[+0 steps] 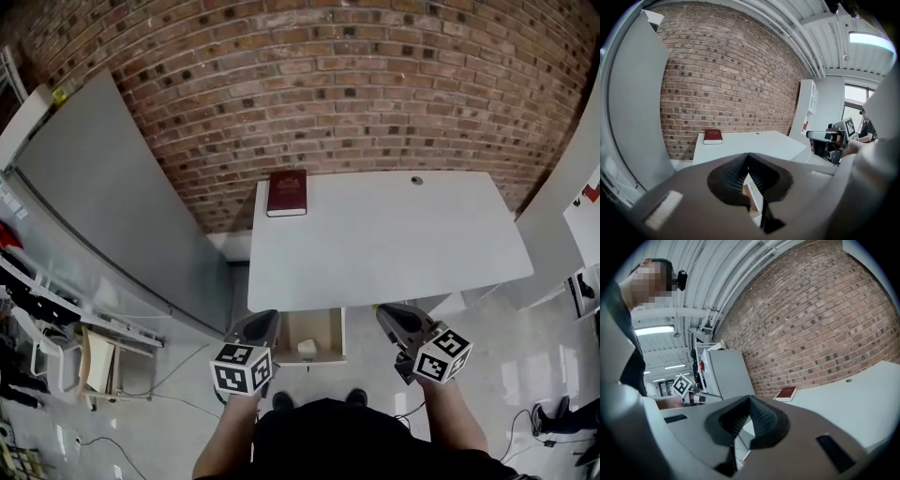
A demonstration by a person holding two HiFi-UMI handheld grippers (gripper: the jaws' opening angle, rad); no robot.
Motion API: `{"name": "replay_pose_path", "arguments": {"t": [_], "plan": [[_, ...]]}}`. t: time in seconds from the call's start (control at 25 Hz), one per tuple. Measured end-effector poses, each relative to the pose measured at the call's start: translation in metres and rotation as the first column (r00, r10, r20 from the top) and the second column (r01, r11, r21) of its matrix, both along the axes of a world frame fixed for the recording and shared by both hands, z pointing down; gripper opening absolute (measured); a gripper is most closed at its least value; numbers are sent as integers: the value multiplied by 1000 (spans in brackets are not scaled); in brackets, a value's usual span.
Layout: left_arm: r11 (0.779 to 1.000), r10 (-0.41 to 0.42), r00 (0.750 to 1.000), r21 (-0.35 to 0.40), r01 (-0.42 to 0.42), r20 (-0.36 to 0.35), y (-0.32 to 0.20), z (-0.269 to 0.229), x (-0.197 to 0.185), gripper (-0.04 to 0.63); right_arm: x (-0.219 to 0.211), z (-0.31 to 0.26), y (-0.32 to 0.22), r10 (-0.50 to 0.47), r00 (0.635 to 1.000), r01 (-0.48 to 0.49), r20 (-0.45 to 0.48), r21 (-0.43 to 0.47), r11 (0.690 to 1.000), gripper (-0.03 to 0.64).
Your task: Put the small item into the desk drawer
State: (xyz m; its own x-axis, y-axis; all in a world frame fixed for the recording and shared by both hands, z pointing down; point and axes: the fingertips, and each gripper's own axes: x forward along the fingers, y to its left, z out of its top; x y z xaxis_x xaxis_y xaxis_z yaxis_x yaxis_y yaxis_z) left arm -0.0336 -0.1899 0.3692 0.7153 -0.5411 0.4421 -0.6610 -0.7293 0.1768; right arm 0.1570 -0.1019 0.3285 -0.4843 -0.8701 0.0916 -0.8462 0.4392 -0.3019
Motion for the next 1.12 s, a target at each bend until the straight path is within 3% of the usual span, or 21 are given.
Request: {"name": "replay_pose_path", "arguments": {"t": [0.6,1.12], "plan": [[990,-7,998,141,16,-62,-55,-60,-52,12,-45,-58,-39,26,999,-23,-28,108,994,12],[991,-45,997,122,51,-56,-58,-50,-73,12,-65,-52,-48,-6,999,11,-43,97,995,12]]}}
